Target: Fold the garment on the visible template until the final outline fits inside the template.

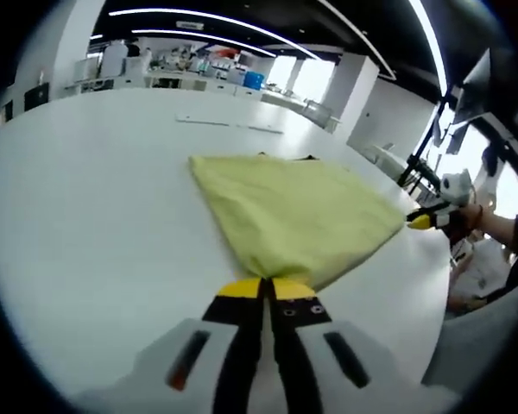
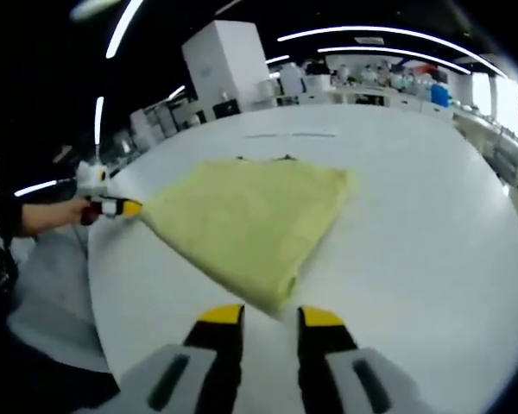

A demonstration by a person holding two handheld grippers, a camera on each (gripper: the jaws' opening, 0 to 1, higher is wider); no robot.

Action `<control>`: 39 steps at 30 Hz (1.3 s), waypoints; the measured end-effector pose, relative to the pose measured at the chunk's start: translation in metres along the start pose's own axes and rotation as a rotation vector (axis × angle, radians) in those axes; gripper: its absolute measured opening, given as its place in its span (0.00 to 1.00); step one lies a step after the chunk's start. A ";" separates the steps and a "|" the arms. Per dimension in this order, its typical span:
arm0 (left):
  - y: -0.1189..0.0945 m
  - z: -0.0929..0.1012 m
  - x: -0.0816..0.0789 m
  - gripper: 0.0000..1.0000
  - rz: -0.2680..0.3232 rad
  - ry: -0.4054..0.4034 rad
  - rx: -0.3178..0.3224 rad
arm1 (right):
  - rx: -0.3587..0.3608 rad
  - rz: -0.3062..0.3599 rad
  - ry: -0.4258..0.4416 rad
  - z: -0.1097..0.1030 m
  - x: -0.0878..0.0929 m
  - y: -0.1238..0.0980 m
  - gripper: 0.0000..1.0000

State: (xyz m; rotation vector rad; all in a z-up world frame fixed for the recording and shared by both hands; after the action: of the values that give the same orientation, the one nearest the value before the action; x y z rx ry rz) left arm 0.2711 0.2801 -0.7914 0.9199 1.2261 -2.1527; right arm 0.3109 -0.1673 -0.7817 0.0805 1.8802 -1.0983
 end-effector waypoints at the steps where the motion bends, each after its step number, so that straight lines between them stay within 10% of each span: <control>1: -0.001 0.001 -0.001 0.00 -0.001 0.001 0.002 | -0.001 0.004 -0.006 0.001 -0.001 0.001 0.18; 8: -0.007 -0.001 -0.007 0.00 -0.005 0.017 0.031 | -0.035 0.022 0.045 0.004 -0.006 0.013 0.00; 39: -0.014 0.000 -0.012 0.02 -0.078 0.133 0.147 | -0.024 -0.005 0.054 0.003 -0.007 0.012 0.00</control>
State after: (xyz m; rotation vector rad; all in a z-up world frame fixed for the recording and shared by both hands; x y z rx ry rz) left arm 0.2694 0.2880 -0.7743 1.1103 1.1960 -2.3002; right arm 0.3224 -0.1592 -0.7848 0.0926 1.9418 -1.0860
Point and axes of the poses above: the point that each gripper's makers call its tool centre point, and the gripper's own axes: y roughly forward along the fingers, z roughly to its right, x roughly out of its underside, the point moved 9 cm from there along -y, roughly backward along the fingers, and after that the axes turned 4 degrees about -y, right-handed, at the moved point
